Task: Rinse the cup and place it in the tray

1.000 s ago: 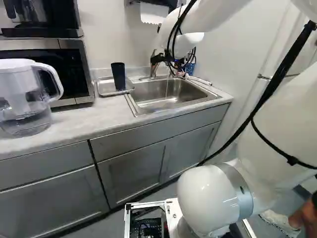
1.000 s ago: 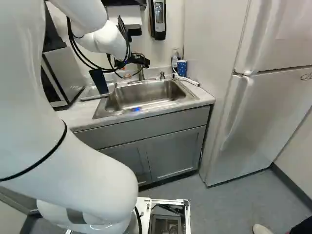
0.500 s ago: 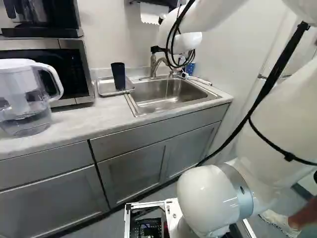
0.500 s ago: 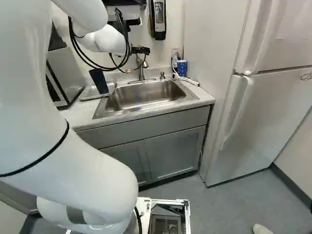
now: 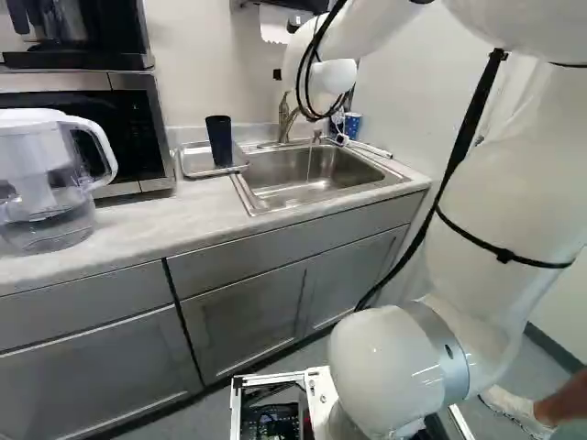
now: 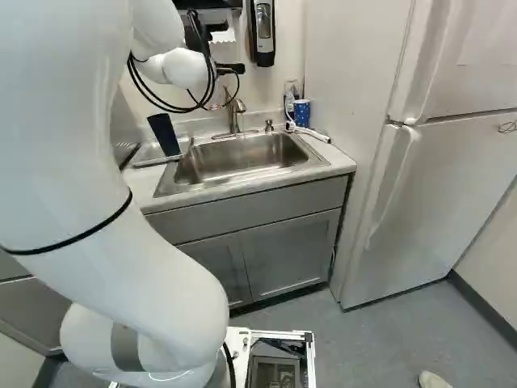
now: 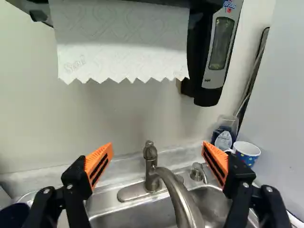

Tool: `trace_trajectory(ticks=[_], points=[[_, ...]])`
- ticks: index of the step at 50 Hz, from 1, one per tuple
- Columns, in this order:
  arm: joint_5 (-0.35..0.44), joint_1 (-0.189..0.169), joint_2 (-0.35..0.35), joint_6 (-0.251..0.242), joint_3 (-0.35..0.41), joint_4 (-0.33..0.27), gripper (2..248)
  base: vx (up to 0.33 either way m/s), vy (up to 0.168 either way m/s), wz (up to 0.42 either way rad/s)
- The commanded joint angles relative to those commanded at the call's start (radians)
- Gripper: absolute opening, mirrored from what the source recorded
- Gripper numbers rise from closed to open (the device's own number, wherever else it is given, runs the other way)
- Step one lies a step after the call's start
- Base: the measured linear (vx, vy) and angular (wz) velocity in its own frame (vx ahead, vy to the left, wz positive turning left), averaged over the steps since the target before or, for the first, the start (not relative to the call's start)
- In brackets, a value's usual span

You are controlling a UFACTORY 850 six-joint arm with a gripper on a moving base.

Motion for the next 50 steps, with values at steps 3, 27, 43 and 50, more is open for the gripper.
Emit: trace_trajectory(ticks=[3, 27, 43, 50], points=[[0.0, 0.004, -0.015, 0.0, -0.016, 0.0, 247, 0.0, 0.0, 0.0], [0.0, 0.038, -0.139, 0.0, -0.146, 0.0, 247, 0.0, 0.0, 0.0], [-0.014, 0.063, -0.219, 0.0, -0.235, 0.0, 247, 0.0, 0.0, 0.0], [-0.029, 0.074, -0.252, 0.0, -0.273, 0.0, 247, 0.0, 0.0, 0.0]])
